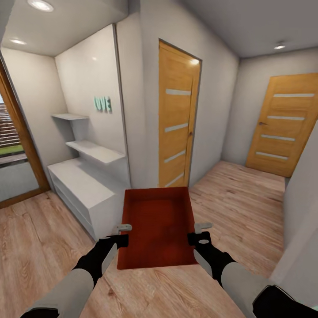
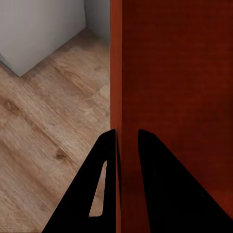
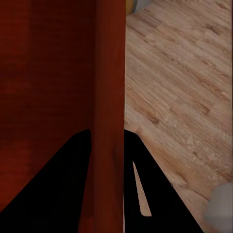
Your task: Move the two storage containers from the living room to the garage. In the garage, place one container on the floor and stack the other container on top of it (either order is fine).
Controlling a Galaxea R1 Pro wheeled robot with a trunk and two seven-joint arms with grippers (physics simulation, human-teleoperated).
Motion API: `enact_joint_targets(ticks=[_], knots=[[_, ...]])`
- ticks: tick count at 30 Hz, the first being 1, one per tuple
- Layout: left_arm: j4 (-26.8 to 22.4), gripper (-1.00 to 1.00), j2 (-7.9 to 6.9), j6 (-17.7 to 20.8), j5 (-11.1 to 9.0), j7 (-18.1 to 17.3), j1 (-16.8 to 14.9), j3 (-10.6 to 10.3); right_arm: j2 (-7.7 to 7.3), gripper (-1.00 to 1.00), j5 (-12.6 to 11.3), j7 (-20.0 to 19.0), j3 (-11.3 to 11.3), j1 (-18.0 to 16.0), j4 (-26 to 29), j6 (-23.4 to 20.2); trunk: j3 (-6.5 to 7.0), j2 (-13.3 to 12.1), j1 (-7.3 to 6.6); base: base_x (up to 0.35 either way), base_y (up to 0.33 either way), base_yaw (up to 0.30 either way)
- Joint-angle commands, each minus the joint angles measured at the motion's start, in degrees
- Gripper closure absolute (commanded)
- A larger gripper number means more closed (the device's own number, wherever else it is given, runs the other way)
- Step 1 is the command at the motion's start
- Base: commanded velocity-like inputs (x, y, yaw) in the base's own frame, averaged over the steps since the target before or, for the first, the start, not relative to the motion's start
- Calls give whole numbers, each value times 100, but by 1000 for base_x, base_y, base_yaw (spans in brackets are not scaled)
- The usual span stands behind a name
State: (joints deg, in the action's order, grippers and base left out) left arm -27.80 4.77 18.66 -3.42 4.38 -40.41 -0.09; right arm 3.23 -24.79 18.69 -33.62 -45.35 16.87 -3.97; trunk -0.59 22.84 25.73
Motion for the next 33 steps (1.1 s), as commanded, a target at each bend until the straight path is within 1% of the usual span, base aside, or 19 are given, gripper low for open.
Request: enact_joint_targets(ticks=[1, 17, 33], knots=[[3, 100, -2, 32, -88, 63, 7, -115, -2, 100, 72, 47, 39, -26, 18, -41, -6, 7, 6, 323, 0, -177], [3, 100, -2, 32, -88, 63, 7, -115, 1, 100, 71, 47, 37, -26, 18, -42, -6, 7, 6, 323, 0, -237], [3, 100, -2, 32, -88, 63, 7, -109, 0, 100, 71, 47, 36, -26, 18, -42, -6, 7, 6, 323, 0, -206]])
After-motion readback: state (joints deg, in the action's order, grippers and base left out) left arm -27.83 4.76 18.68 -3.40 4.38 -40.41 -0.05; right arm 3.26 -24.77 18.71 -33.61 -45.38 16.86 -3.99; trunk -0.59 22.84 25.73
